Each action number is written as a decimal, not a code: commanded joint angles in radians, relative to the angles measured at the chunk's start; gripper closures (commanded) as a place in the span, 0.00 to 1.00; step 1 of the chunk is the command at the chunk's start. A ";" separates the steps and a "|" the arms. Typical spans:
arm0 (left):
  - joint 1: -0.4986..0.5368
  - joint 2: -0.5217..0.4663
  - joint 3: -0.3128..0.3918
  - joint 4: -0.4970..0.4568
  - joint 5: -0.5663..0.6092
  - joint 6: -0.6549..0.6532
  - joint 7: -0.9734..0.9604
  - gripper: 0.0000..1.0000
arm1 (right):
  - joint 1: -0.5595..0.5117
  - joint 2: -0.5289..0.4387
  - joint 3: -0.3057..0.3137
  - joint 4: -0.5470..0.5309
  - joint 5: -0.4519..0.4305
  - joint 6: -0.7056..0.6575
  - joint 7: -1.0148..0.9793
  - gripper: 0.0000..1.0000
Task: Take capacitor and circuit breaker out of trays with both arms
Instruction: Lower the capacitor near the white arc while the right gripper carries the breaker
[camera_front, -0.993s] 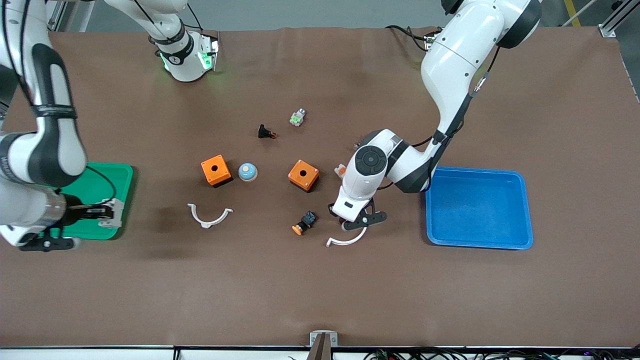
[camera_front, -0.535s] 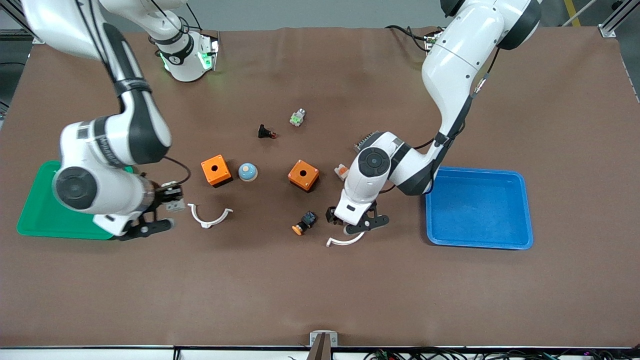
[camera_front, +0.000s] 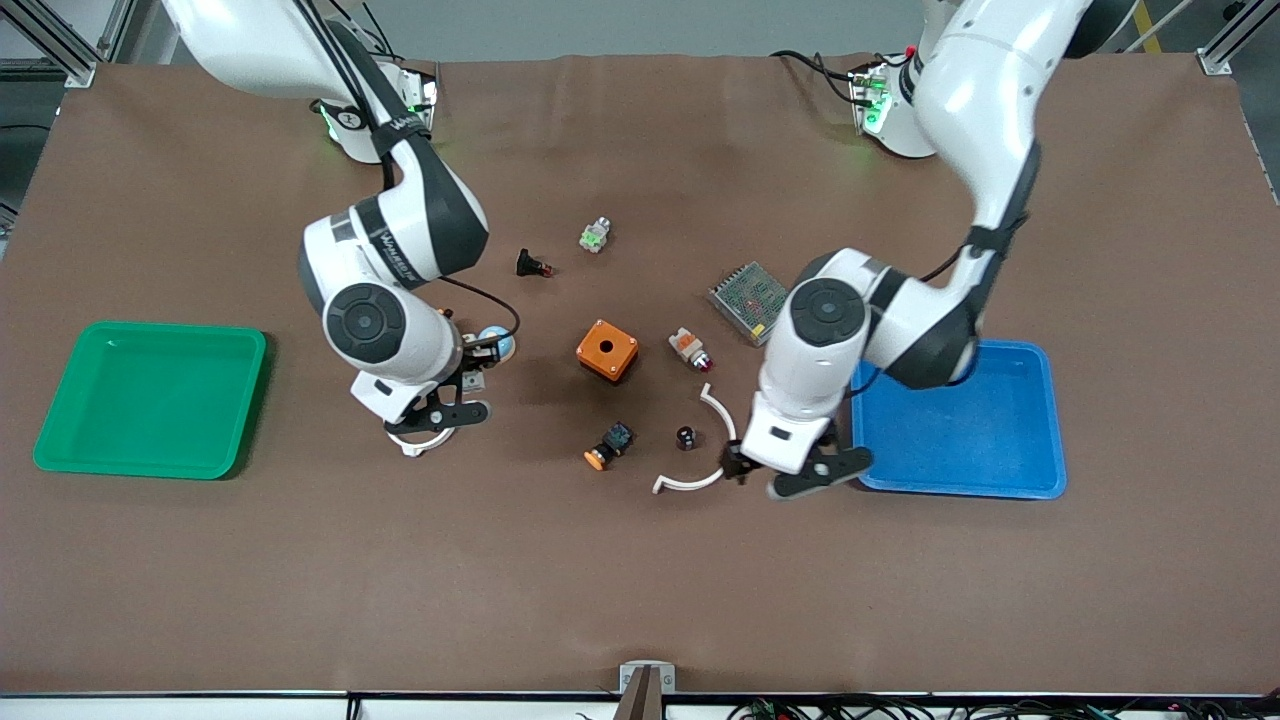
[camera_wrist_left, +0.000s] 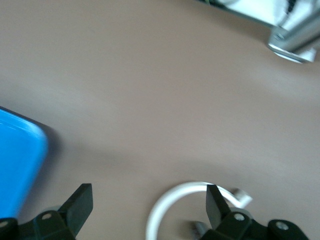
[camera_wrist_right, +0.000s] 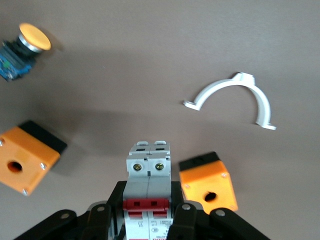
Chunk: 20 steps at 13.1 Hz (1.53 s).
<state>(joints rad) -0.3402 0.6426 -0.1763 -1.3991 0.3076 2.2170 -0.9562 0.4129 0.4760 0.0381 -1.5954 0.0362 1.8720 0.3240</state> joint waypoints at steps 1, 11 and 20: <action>0.076 -0.093 -0.005 -0.032 0.033 -0.121 0.083 0.00 | 0.053 0.012 -0.011 -0.060 0.019 0.114 0.116 0.78; 0.395 -0.444 -0.017 -0.028 -0.059 -0.500 0.635 0.00 | 0.110 0.131 -0.011 -0.067 0.039 0.286 0.242 0.78; 0.328 -0.661 0.147 -0.182 -0.268 -0.616 0.780 0.00 | 0.107 0.110 -0.012 -0.066 0.039 0.222 0.273 0.01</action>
<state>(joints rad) 0.0186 0.0552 -0.0821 -1.4999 0.0653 1.5940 -0.2026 0.5178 0.6311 0.0319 -1.6619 0.0572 2.1640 0.5673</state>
